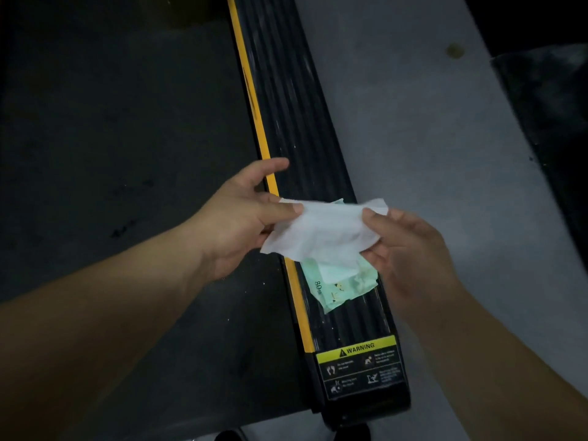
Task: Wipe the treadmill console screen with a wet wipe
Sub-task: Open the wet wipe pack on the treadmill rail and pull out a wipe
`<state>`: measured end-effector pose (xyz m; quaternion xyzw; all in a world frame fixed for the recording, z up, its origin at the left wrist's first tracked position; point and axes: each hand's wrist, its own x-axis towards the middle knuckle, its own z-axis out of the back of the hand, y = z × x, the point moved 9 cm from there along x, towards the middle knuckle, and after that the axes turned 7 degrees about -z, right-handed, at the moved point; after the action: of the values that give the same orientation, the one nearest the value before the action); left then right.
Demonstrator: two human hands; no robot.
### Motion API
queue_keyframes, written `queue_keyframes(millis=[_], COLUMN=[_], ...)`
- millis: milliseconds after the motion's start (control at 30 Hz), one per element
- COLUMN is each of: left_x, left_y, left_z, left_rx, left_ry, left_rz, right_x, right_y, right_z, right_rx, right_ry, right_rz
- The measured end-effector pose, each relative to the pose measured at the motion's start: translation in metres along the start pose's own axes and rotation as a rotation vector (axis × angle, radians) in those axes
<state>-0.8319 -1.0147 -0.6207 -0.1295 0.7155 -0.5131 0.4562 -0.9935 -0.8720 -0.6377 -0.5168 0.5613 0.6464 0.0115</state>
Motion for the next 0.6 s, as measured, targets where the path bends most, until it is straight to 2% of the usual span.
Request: queue_keyframes(millis=[100, 267, 433, 533, 600], left_x=[-0.002, -0.014, -0.024, -0.026, -0.029], left_y=[-0.011, -0.028, -0.034, -0.034, -0.036], left_z=[-0.005, -0.01, -0.002, 0.001, 0.002], left_rx=[0.156, 0.461, 0.515, 0.492, 0.563], left_ry=[0.029, -0.01, -0.111, -0.156, -0.179], left_rz=[-0.133, -0.3, -0.365, -0.376, -0.404], right_x=[-0.006, -0.021, -0.018, -0.016, -0.017], right_y=[0.018, 0.043, 0.042, 0.044, 0.049], right_z=[0.007, -0.005, -0.005, -0.004, -0.003], right_rx=[-0.088, -0.455, -0.519, -0.626, -0.689], right_ry=[-0.094, 0.009, 0.074, 0.031, -0.016], right_rz=[0.118, 0.339, 0.311, 0.341, 0.401])
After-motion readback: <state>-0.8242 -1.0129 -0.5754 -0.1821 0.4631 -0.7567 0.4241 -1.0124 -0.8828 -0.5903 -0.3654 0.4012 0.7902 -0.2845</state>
